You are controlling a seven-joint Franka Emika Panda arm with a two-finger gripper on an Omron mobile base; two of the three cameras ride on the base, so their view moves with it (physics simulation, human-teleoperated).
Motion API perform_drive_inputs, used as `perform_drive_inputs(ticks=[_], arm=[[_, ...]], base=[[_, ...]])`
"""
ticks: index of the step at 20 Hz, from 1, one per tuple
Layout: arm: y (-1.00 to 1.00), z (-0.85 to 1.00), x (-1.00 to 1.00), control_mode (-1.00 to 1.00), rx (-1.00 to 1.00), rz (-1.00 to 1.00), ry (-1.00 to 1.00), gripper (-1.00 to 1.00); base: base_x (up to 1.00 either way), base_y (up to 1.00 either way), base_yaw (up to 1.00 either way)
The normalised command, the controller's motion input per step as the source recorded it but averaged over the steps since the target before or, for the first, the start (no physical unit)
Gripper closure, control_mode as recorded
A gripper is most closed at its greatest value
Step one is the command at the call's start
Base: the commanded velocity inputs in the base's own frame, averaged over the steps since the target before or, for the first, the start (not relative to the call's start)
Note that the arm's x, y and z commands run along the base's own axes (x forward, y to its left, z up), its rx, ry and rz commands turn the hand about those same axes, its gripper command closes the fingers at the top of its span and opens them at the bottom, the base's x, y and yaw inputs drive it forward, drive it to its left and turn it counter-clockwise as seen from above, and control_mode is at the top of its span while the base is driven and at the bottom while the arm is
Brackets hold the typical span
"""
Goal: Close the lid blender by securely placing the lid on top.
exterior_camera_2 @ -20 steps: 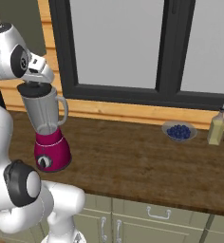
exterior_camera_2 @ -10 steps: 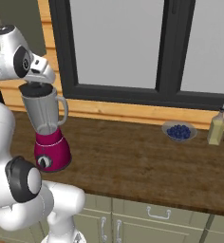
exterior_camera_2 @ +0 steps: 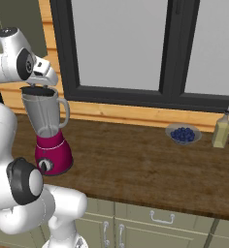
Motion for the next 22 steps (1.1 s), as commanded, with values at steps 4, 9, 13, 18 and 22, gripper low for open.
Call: perform_drive_inputs(ticks=[4, 9, 13, 18, 22], arm=[[0.00, -0.02, 0.10, -1.00, 0.00, 0.00, 0.00, 1.00], [0.00, 0.00, 0.01, -1.00, 0.00, 0.00, -0.06, 1.00], [0.00, 0.00, 0.00, -1.00, 0.00, 0.00, -0.13, 1.00], [0.00, 0.00, 0.00, -1.00, 0.00, 0.00, -0.17, 1.00], [0.00, 0.00, 0.00, -1.00, 0.00, 0.00, -0.21, 1.00]], base=[[0.00, 0.00, 0.00], [0.00, 0.00, 0.00], [0.00, 0.00, 0.00], [0.00, 0.00, 0.00], [0.00, 0.00, 0.00]])
